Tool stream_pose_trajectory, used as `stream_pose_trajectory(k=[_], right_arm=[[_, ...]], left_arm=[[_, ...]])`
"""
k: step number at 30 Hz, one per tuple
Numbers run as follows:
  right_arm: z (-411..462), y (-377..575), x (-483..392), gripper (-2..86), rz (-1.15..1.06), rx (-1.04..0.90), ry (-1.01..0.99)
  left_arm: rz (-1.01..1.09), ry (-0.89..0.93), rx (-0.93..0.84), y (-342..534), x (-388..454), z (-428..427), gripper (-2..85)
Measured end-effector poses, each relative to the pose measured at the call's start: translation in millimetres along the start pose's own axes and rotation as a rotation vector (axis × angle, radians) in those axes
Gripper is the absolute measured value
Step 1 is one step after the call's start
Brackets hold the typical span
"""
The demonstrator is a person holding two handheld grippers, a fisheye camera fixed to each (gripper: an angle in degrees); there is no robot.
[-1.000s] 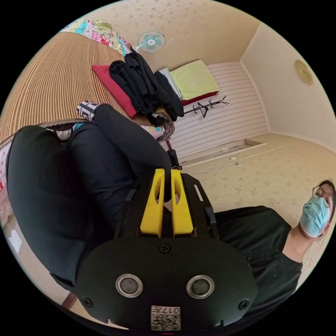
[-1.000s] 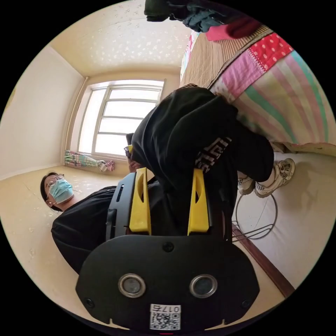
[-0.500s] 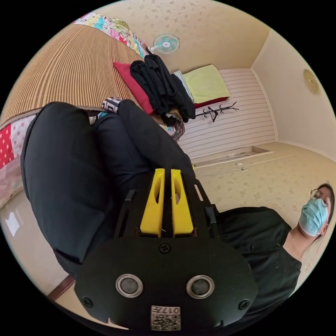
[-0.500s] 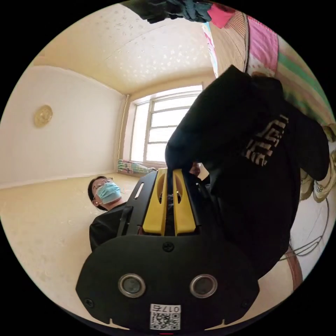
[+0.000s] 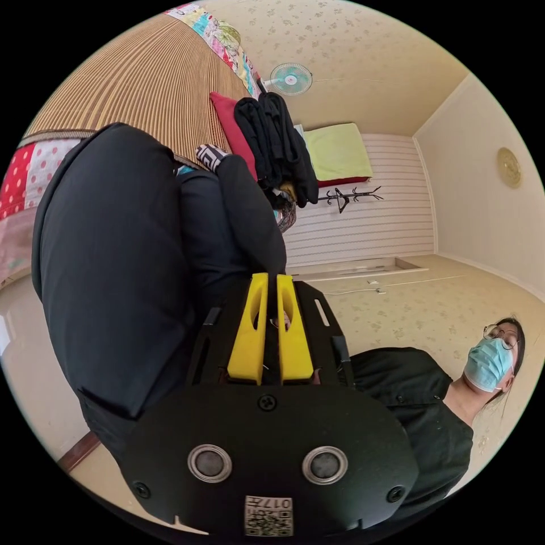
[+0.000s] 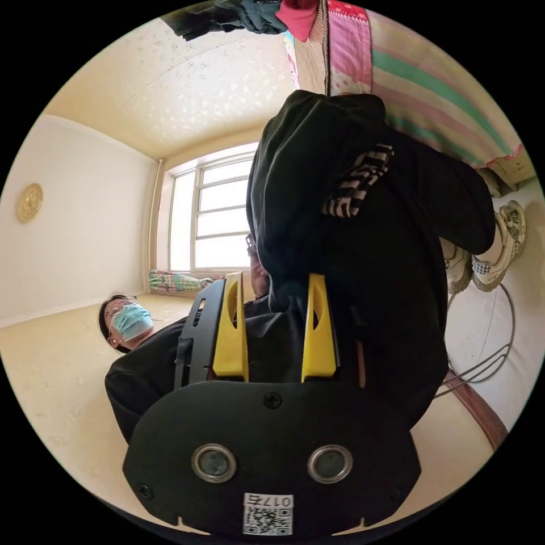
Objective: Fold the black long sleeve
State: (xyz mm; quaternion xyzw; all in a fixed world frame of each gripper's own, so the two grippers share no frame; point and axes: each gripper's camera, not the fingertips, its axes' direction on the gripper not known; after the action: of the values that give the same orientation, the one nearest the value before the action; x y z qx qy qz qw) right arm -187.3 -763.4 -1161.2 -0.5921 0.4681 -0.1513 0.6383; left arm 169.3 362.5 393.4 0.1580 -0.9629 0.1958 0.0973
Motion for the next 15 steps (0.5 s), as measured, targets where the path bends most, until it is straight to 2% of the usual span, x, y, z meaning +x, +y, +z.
stream_pose_trajectory(k=[2,6,12,15], right_arm=[[10.3,-1.1,-5.5,12.5,-0.017,0.001,0.07],[33.5,-9.3,-15.5,7.5,-0.031,0.0,0.085],[50.6,-22.8,-103.1,1.8,-0.282,-0.048,0.017],[65.4,-32.1,-152.2,0.9,-0.301,-0.177,0.199]], left_arm=[[0.002,0.002,0.002,0.6,2.6,-0.6,2.2],[-0.005,0.074,0.005,0.7,5.8,-1.0,1.1],[0.118,0.199,0.101,-2.5,62.3,-44.4,0.2],[0.199,0.234,0.098,-6.1,100.6,-61.0,0.2]])
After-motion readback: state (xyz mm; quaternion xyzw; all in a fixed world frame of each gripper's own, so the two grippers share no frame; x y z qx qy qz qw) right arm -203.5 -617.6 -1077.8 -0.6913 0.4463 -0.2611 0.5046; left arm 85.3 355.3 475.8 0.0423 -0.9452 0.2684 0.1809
